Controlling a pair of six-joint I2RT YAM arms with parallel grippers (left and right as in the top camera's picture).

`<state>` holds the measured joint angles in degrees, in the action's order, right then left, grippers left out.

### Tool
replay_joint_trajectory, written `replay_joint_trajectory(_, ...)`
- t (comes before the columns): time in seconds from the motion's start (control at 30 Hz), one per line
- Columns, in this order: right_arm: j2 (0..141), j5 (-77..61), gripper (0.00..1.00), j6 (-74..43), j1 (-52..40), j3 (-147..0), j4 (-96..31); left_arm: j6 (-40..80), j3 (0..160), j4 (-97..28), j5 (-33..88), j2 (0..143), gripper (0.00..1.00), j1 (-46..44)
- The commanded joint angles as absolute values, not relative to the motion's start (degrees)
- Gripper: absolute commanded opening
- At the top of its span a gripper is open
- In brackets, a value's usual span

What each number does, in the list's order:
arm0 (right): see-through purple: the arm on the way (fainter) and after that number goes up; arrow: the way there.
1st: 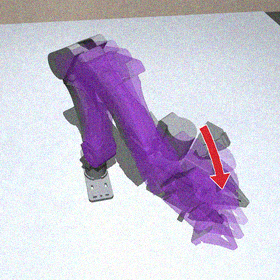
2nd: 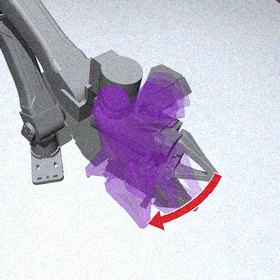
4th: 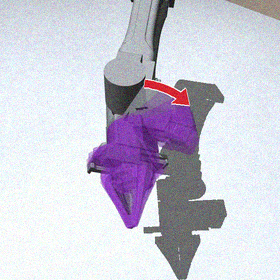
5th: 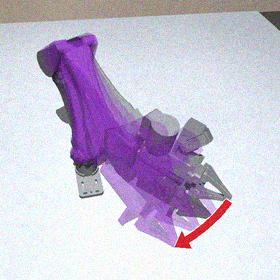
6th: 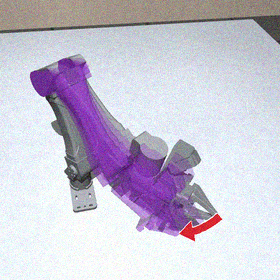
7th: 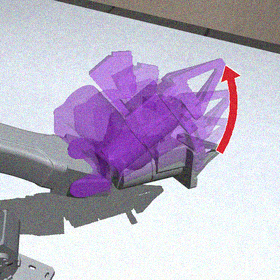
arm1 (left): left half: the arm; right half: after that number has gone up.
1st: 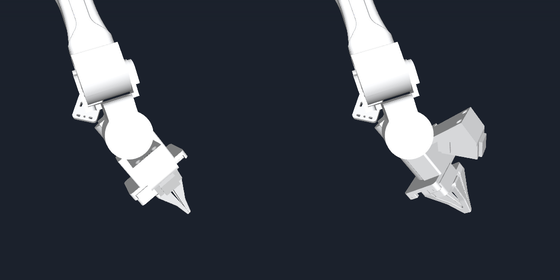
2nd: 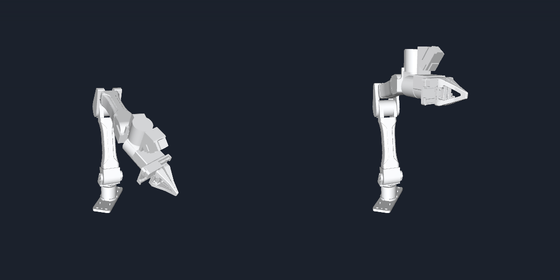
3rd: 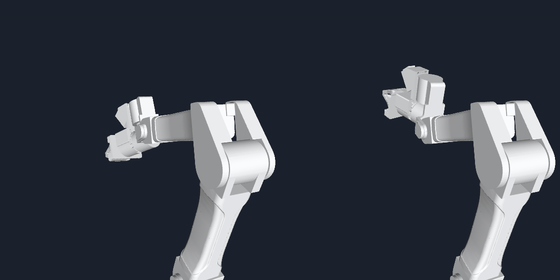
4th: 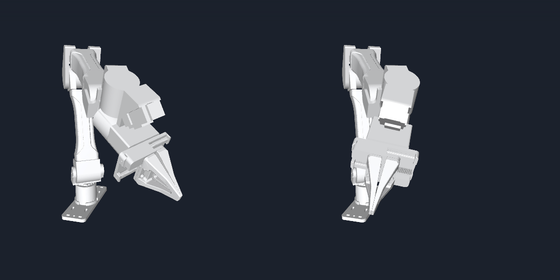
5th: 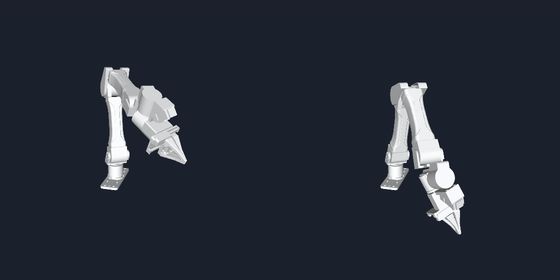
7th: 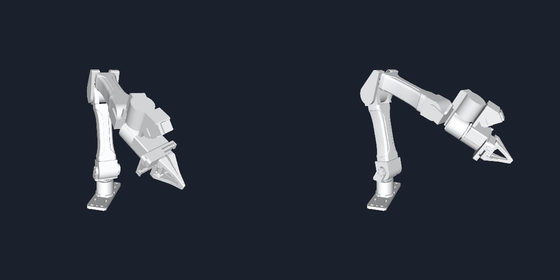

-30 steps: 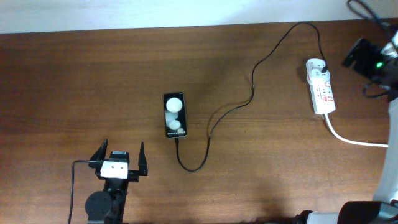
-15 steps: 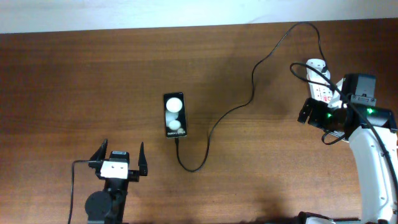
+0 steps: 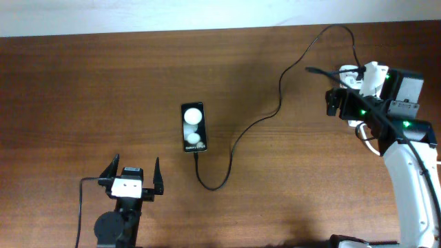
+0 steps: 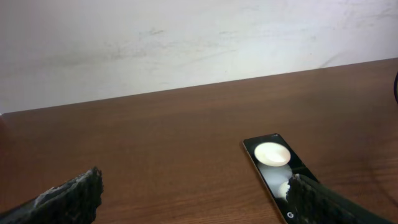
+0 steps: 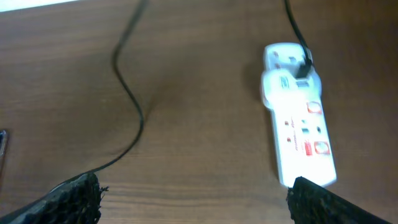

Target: Plug charger to phone and switch on socket

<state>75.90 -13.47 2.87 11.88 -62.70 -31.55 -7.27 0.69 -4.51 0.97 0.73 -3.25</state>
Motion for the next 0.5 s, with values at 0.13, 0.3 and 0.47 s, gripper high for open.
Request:
replay_joint_trajectory(0.13, 66.94, -16.14, 0.99, 5.78, 10.50, -48.84, -16.49, -7.18, 0.51, -4.82, 0.16, 0.30, 0.99, -2.94)
replay_joint_trajectory(0.3, 62.78, -22.59, 0.99, 5.52, 10.50, -34.04, 8.56, -7.18, 0.51, -4.84, 0.16, 0.30, 0.99, -2.94)
replay_joint_trajectory(0.47, 59.33, -22.65, 0.99, 5.54, 10.46, -27.51, 17.82, -7.18, 0.51, -4.82, 0.16, 0.30, 0.99, -2.94)
